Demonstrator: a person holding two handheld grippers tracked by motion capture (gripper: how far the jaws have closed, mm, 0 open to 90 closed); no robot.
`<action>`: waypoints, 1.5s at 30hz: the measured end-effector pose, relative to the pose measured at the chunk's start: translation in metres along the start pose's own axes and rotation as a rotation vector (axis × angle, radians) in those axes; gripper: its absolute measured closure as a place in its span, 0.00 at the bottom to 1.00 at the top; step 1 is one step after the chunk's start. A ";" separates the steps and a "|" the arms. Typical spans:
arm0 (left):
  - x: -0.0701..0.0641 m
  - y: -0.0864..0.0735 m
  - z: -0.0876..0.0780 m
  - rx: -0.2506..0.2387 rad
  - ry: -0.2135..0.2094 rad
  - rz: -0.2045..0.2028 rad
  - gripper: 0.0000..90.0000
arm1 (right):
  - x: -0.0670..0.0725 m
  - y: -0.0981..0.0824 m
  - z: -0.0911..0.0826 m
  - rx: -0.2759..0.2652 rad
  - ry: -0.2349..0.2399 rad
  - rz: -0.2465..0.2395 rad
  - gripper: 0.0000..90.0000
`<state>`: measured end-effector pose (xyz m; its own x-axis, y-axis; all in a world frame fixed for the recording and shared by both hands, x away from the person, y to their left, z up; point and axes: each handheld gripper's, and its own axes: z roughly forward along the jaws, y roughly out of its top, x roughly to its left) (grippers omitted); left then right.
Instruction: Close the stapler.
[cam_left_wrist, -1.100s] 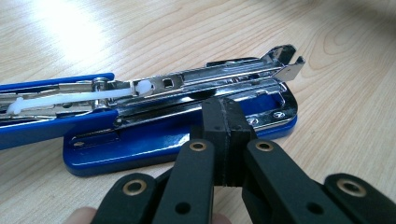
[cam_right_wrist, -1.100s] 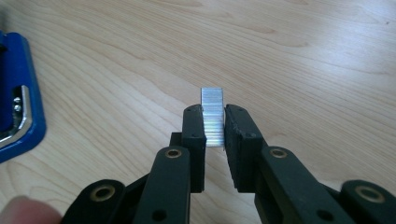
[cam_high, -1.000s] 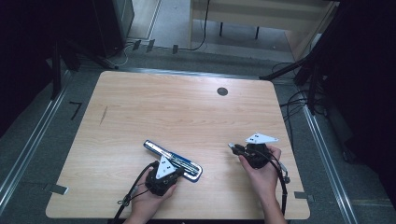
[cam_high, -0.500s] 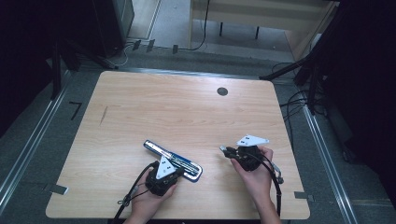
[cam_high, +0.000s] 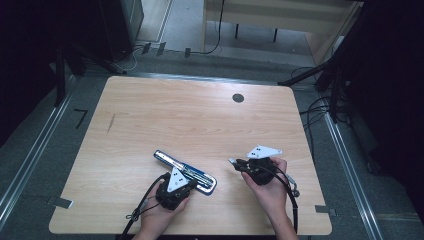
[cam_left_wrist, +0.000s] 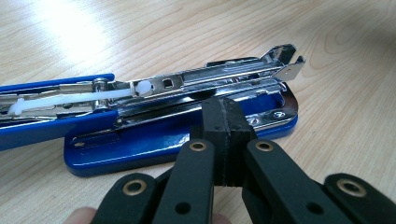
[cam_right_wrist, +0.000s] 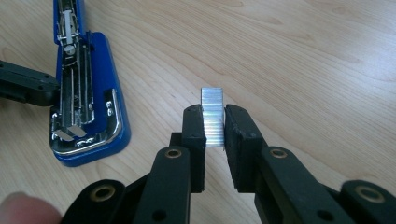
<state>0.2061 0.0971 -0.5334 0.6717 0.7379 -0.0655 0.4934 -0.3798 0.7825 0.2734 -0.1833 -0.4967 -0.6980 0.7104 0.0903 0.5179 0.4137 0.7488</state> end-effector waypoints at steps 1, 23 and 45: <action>0.000 0.000 0.000 -0.001 0.000 0.001 1.00 | 0.001 0.000 0.000 -0.002 0.001 -0.003 0.89; -0.001 0.000 0.000 -0.003 0.005 0.005 1.00 | 0.020 0.012 -0.002 0.003 0.047 -0.052 0.89; -0.001 0.000 0.000 -0.002 0.007 0.007 1.00 | 0.038 0.020 -0.003 0.009 0.085 -0.083 0.89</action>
<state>0.2056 0.0963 -0.5334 0.6711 0.7393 -0.0554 0.4876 -0.3839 0.7841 0.2556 -0.1500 -0.4767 -0.7778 0.6228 0.0843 0.4611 0.4743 0.7499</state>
